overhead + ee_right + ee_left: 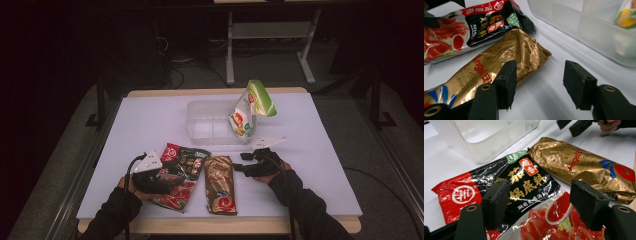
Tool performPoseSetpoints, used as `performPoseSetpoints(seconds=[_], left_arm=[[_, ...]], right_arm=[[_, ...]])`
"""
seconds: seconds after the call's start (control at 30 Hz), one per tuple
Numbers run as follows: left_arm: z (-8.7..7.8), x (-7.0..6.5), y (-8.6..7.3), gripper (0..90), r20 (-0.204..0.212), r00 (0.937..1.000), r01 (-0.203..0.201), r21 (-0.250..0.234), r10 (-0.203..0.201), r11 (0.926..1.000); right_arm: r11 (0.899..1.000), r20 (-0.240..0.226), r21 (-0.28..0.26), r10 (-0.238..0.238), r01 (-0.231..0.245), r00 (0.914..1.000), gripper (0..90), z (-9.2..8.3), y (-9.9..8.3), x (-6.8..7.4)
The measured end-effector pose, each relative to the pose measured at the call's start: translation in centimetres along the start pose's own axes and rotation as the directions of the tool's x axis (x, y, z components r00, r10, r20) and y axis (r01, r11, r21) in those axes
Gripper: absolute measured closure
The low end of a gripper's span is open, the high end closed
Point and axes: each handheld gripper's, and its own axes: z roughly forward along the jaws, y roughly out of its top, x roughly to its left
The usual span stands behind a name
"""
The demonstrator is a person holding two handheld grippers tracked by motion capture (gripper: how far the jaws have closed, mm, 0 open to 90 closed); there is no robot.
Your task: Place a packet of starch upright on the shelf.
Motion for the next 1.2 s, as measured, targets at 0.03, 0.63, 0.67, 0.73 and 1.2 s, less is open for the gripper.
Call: performPoseSetpoints(seconds=[0.03,0.63,0.67,0.73,1.2], left_arm=[[0.0,0.0,0.0,31.4,0.000,1.0000,0.000,-0.001,0.000,1.0000],[0.1,-0.7,-0.4,30.8,-0.002,0.9998,-0.021,0.005,0.021,0.9998],[0.1,-0.7,-0.5,30.8,-0.001,0.9998,-0.020,0.005,0.020,0.9998],[0.2,-0.7,-0.5,30.6,-0.002,0.9998,-0.021,0.010,0.021,0.9997],[0.2,-0.7,-0.5,31.1,0.003,0.9999,-0.013,0.014,0.013,0.9998]], right_arm=[[1.000,-0.010,-0.003,0.005,-0.005,0.9999,42.5,0.4,0.2,0.1],[0.997,-0.035,0.044,0.061,-0.060,0.9975,35.4,3.2,0.8,-0.4],[0.997,-0.033,0.047,0.063,-0.062,0.9974,34.6,3.4,0.8,-0.5],[0.996,-0.038,0.049,0.070,-0.068,0.9968,34.5,3.5,0.8,-0.5],[0.990,-0.117,0.089,0.117,-0.107,0.9862,43.1,4.1,0.9,-0.5]])
